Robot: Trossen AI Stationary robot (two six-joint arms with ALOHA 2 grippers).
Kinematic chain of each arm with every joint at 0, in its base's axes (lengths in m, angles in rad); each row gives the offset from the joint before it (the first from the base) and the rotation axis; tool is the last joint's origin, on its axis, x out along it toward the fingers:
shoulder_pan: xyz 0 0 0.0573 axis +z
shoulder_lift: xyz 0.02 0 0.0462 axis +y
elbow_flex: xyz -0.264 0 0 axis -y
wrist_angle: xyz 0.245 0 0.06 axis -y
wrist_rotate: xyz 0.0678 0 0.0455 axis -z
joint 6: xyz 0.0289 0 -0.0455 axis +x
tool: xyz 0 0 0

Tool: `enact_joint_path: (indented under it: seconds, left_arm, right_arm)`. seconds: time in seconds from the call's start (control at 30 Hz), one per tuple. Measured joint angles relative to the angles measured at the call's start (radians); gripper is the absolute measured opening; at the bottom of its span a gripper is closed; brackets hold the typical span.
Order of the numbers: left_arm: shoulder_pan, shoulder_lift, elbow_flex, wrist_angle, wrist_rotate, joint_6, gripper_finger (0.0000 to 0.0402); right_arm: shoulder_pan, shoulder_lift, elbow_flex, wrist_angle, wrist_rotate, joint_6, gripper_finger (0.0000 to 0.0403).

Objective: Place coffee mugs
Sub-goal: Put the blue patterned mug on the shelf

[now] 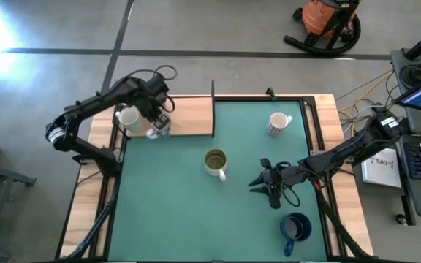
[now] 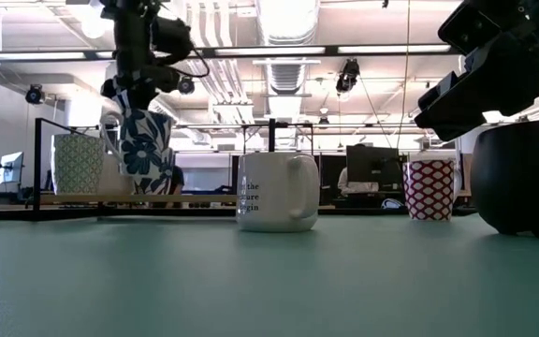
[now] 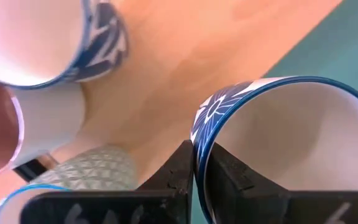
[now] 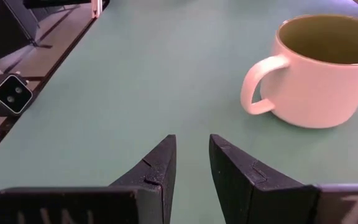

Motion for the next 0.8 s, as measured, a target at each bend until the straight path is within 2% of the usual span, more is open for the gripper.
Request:
enact_joint_path:
  seconds: [0.23, 0.6, 0.8]
  left_arm:
    - [0.094, 0.0, -0.021, 0.009, -0.001, 0.046, 0.0019]
    - [0.147, 0.0, -0.109, 0.099, 0.002, 0.054, 0.002]
    - [0.168, 0.0, -0.116, 0.112, 0.005, 0.054, 0.0021]
  right_arm:
    - [0.0, 0.0, 0.0, 0.0, 0.0, 0.0, 0.0086]
    - [0.0, 0.0, 0.0, 0.0, 0.0, 0.0, 0.0086]
    - [0.0, 0.0, 0.0, 0.0, 0.0, 0.0, 0.0086]
